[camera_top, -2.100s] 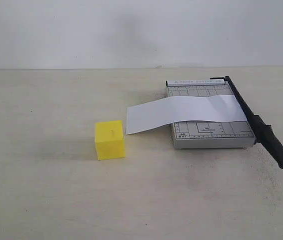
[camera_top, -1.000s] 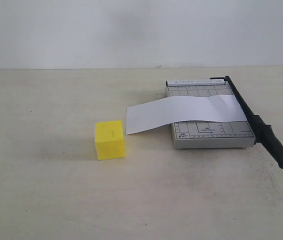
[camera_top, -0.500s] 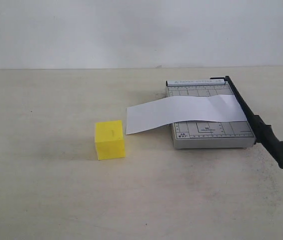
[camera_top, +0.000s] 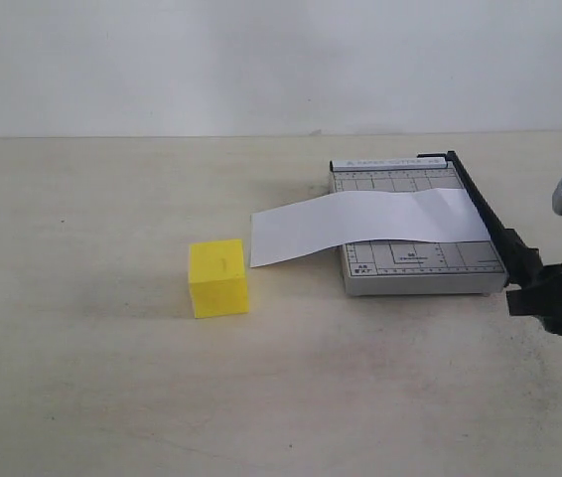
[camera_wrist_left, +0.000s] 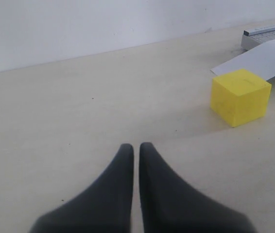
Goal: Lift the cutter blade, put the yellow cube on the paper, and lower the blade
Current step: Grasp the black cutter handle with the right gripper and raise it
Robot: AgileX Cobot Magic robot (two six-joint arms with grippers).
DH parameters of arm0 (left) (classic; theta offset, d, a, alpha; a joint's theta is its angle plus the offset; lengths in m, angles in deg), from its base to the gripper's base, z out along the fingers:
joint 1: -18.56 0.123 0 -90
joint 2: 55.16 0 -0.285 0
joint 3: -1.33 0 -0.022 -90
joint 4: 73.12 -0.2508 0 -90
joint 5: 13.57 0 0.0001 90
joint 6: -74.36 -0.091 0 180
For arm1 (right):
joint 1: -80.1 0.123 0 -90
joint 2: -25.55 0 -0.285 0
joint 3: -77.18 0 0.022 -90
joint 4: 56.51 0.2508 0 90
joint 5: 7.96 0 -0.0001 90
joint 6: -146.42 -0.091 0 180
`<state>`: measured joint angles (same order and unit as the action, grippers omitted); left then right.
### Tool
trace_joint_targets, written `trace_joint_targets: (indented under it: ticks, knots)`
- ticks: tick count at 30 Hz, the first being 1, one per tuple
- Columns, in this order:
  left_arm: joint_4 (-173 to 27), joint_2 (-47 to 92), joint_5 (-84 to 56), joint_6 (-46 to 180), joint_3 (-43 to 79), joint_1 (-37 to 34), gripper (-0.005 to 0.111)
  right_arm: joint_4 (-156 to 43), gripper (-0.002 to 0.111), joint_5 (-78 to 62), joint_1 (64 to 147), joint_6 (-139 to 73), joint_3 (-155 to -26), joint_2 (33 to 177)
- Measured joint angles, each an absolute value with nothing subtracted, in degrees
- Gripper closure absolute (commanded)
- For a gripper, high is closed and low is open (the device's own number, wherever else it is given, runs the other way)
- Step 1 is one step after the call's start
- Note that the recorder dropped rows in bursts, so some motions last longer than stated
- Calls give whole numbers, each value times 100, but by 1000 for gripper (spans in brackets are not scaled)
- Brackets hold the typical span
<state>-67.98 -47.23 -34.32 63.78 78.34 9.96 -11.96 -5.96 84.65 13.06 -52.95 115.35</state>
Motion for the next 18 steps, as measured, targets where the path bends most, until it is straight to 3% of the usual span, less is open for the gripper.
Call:
trace_joint_targets:
  ticks: [3, 8, 18]
  knots:
    - [-6798, -4723, -3432, 6378, 7834, 996, 102, -1196, 60, -619, 8465, 1284, -5295, 11785]
    - [-6798, -4723, -3432, 6378, 7834, 996, 102, -1196, 105, -630, 8465, 1269, -5295, 11971]
    - [-6798, -4723, -3432, 6378, 7834, 996, 102, -1129, 108, -599, 8476, 1235, -5295, 11971]
